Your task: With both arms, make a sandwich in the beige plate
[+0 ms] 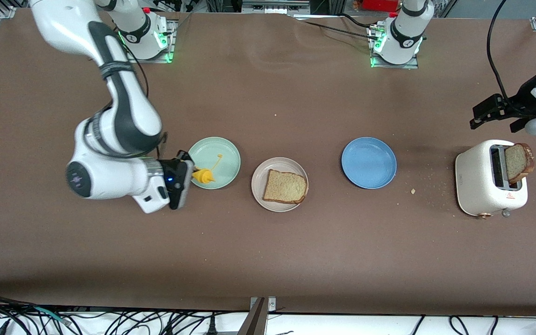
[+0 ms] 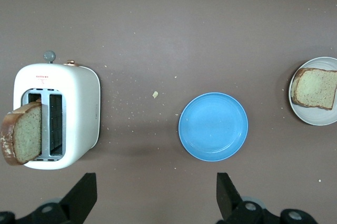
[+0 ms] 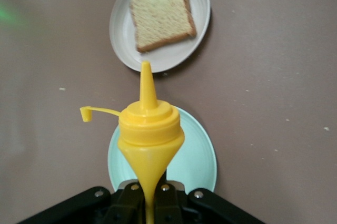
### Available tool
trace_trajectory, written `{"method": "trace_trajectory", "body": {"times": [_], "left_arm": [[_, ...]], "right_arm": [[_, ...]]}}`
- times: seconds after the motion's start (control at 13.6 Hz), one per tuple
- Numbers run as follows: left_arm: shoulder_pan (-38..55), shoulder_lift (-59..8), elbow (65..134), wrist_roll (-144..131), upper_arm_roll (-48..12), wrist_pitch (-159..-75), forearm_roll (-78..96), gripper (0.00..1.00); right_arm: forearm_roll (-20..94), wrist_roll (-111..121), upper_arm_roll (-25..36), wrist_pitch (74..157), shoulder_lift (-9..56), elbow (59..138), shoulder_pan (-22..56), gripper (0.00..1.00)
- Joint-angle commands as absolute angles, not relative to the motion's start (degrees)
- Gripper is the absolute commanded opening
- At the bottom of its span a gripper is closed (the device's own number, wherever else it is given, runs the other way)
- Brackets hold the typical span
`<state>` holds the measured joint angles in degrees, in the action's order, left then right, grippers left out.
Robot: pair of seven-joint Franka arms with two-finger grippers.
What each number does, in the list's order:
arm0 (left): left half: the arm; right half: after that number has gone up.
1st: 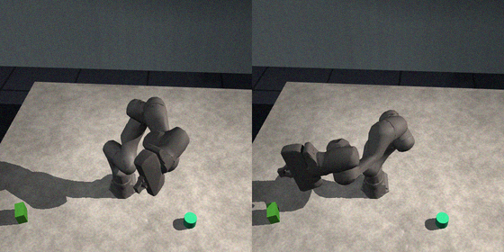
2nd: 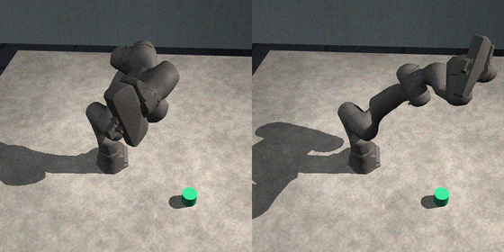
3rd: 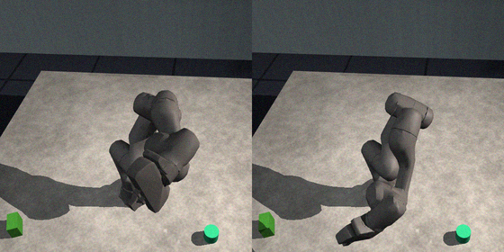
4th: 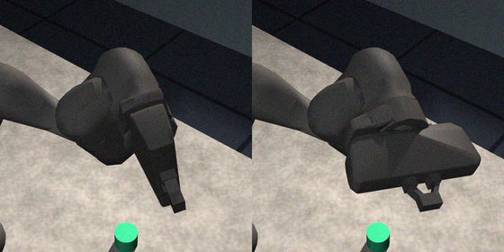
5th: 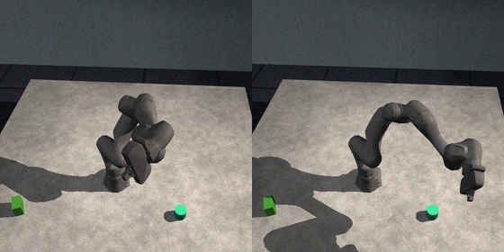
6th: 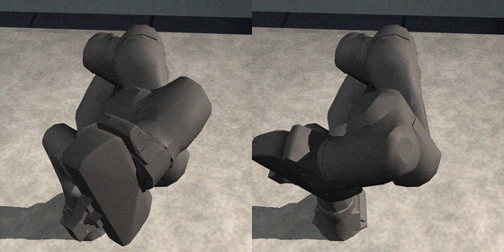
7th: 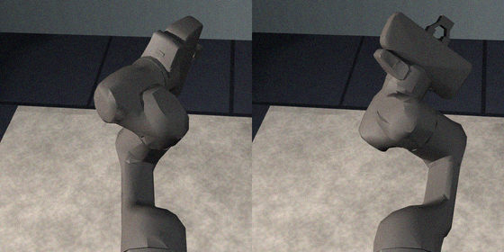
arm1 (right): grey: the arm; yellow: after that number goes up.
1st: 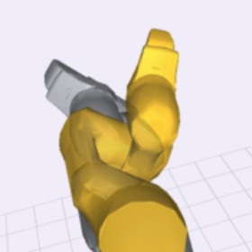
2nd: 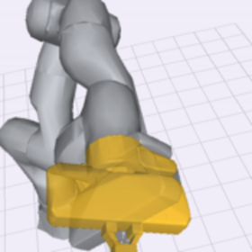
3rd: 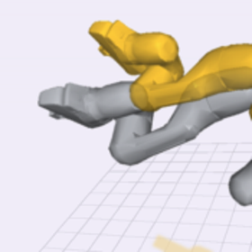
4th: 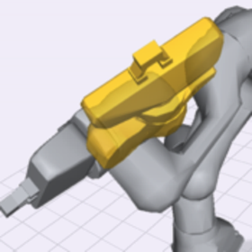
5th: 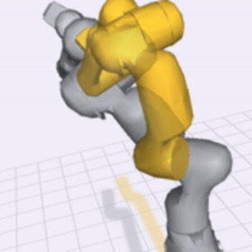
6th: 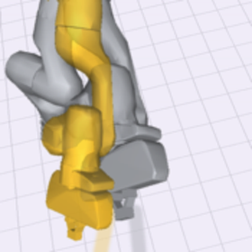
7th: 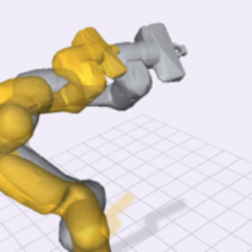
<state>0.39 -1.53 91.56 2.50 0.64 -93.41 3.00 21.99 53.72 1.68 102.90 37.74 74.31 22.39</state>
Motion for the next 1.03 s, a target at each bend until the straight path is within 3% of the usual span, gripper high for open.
{"method": "trace_trajectory", "body": {"times": [0.0,0.51,0.95], "left_arm": [[0.2,-1.4,91.7,2.3,0.3,-93.9,0.9,1.0],[0.1,-1.8,91.8,2.4,0.3,-94.0,0.9,1.0],[0.1,-1.8,91.9,2.4,0.3,-93.8,0.9,1.0]], "right_arm": [[11.8,44.3,2.3,106.5,38.6,72.1,28.7,0.0],[-24.1,23.2,2.5,108.6,40.2,71.3,44.0,0.0],[-32.4,17.2,2.5,105.6,42.4,71.9,49.0,0.0]]}}
